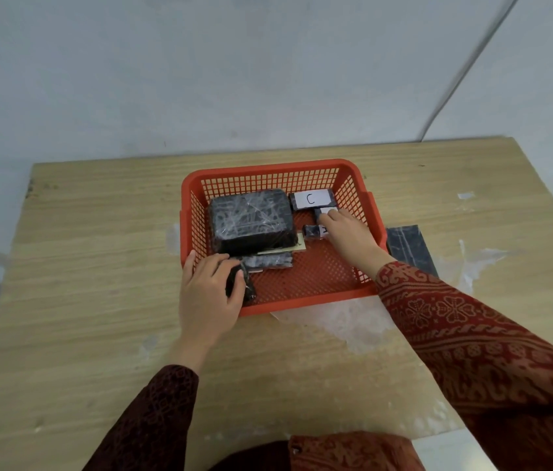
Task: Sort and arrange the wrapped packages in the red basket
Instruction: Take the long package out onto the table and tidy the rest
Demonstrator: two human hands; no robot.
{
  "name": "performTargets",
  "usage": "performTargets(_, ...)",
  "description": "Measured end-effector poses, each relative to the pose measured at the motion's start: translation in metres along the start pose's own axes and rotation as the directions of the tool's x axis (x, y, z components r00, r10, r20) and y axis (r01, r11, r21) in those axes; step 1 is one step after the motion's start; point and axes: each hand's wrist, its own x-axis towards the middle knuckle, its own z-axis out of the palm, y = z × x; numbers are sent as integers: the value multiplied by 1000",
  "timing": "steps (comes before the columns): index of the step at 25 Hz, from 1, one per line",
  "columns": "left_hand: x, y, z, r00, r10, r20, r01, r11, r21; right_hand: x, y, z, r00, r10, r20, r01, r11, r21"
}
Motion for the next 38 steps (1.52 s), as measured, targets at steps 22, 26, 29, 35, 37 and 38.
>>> performTargets(22, -2, 1, 1, 993, -74, -96, 75, 997, 3, -6, -122, -5, 912, -398, 100, 348, 879, 327)
performTargets(26, -1, 1, 1, 988, -100, -117, 96, 994, -43, -6, -133, -1, 951, -279, 137, 184, 861, 474)
performTargets(29, -1, 1, 0, 988, -99, -118, 94, 994, -47, -2, -135, -2, 960, -235, 155, 108, 816, 568)
performTargets(35, -1, 3, -1, 989, -97, -109, 91, 994, -59, -15, -86, -20, 952, -106, 286, -166, 604, 780)
performTargets(37, -2, 4, -1, 990, -86, -116, 79, 995, -57, -22, -57, -31, 948, -2, 319, -275, 500, 821)
performTargets(38, -2, 4, -1, 990, -80, -117, 74, 996, -54, -27, -43, -36, 954, 56, 295, -284, 484, 828)
